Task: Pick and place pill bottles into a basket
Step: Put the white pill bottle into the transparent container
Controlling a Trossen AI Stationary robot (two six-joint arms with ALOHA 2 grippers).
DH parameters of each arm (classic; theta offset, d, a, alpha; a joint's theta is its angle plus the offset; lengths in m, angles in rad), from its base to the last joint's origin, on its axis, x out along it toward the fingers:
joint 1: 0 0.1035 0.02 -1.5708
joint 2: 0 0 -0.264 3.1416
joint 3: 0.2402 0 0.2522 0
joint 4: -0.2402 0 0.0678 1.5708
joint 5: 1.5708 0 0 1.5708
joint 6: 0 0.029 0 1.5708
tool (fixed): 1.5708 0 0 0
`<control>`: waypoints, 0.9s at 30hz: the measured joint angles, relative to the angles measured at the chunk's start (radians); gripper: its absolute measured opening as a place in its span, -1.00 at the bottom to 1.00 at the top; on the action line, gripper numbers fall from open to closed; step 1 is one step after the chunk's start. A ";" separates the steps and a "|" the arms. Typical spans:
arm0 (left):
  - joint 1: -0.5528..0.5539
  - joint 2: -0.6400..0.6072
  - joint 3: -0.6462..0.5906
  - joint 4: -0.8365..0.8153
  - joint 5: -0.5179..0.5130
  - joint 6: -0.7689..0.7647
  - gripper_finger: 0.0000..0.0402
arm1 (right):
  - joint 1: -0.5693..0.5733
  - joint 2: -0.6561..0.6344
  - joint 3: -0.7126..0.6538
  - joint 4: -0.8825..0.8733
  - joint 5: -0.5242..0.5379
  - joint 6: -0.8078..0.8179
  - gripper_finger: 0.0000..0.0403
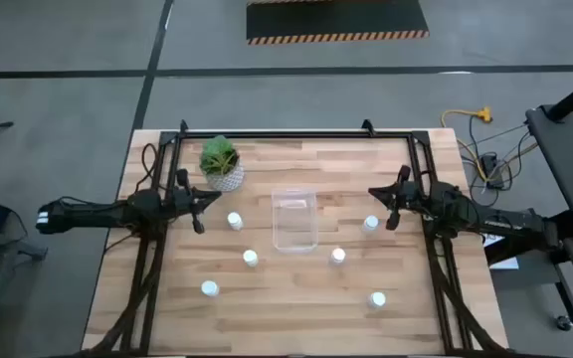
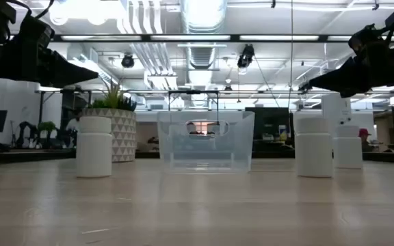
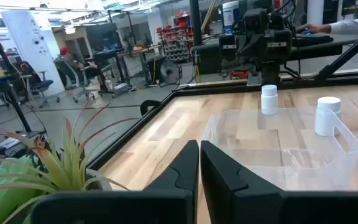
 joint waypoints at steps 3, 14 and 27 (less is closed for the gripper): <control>0.000 0.000 0.000 0.000 0.000 0.000 -1.00 | 0.000 0.000 0.000 0.016 0.000 -0.009 -0.96; 0.000 0.000 0.000 0.000 0.000 0.000 -1.00 | 0.000 0.000 0.001 0.125 0.000 0.067 -0.96; 0.000 0.000 0.000 0.000 0.000 0.000 -1.00 | 0.000 0.000 0.001 0.202 0.000 0.180 -0.96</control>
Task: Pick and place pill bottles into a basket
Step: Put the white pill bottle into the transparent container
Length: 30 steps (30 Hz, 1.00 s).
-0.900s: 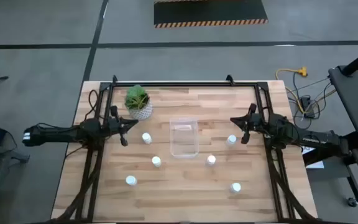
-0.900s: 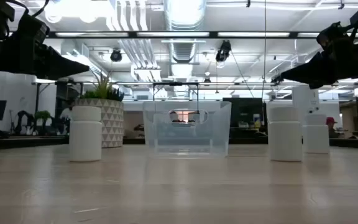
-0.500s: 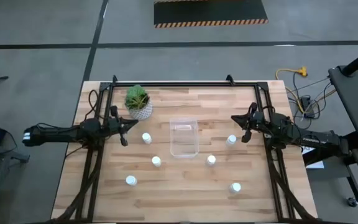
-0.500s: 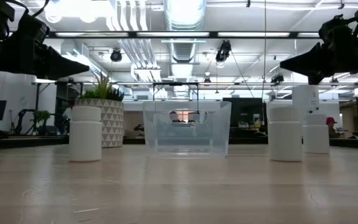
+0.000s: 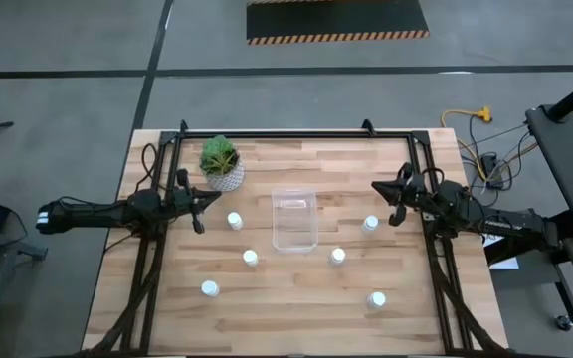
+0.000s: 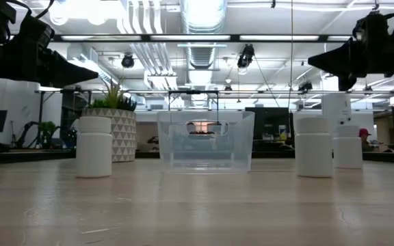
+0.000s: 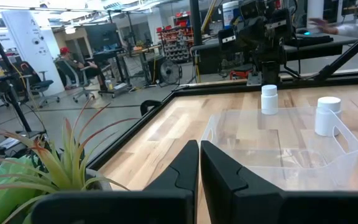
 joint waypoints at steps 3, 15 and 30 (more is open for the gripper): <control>0.000 0.000 0.000 0.000 0.000 0.000 -1.00 | 0.000 0.000 0.000 0.070 0.000 0.004 -0.96; 0.000 0.000 0.000 0.000 0.000 0.000 -1.00 | 0.000 0.000 0.000 0.448 -0.064 -0.004 -0.96; 0.000 0.000 0.000 0.000 0.000 0.000 -1.00 | 0.000 0.168 0.505 -0.275 -0.220 -0.155 -0.96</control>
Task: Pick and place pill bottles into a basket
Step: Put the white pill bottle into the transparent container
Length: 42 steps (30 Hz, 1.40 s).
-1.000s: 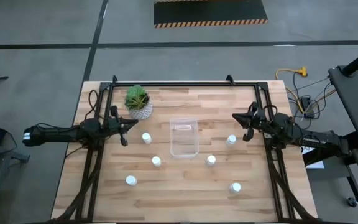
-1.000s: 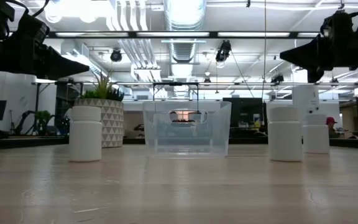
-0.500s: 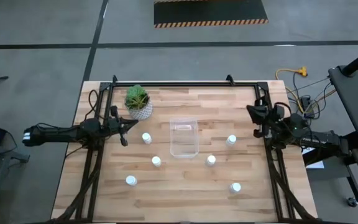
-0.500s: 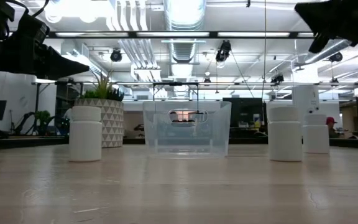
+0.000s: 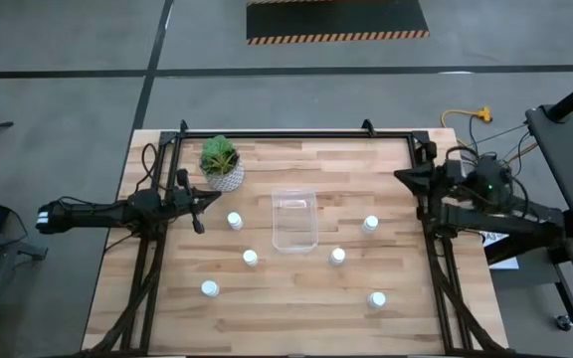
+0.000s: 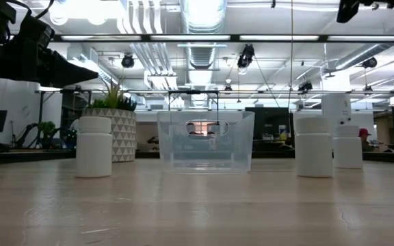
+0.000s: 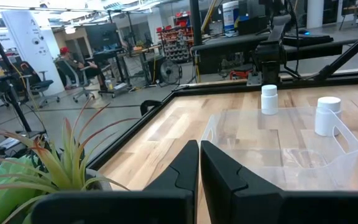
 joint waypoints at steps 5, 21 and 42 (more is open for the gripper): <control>0.000 0.000 0.000 0.000 0.000 0.000 -1.00 | 0.000 0.154 0.190 -0.311 0.001 -0.060 -0.96; 0.000 0.000 0.000 0.000 0.000 0.000 -1.00 | 0.000 0.620 0.614 -1.009 0.001 -0.205 -0.96; 0.000 0.000 0.000 0.000 0.000 0.000 -1.00 | 0.003 0.937 0.680 -1.291 0.001 -0.204 -0.96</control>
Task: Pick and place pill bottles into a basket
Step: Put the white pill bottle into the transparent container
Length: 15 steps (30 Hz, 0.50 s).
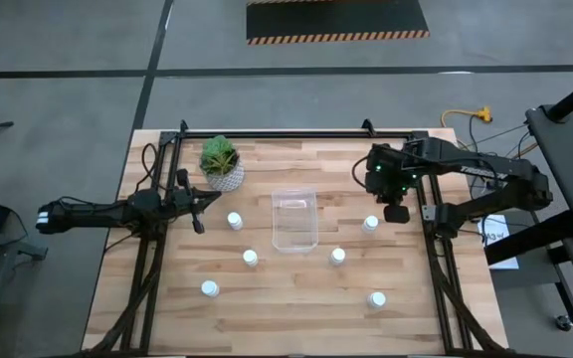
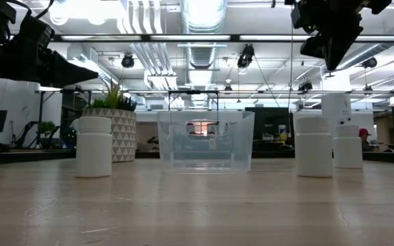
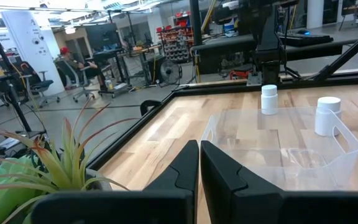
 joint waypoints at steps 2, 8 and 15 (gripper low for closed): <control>0.000 0.000 0.000 0.000 0.000 0.000 -1.00 | 0.006 0.006 -0.006 0.000 0.000 0.003 -0.96; 0.000 0.000 0.000 0.000 0.000 0.000 -1.00 | 0.033 0.008 -0.042 0.004 0.001 0.033 -0.96; 0.000 0.000 0.000 0.000 0.000 0.000 -1.00 | 0.098 0.008 -0.122 0.039 0.005 0.071 -0.96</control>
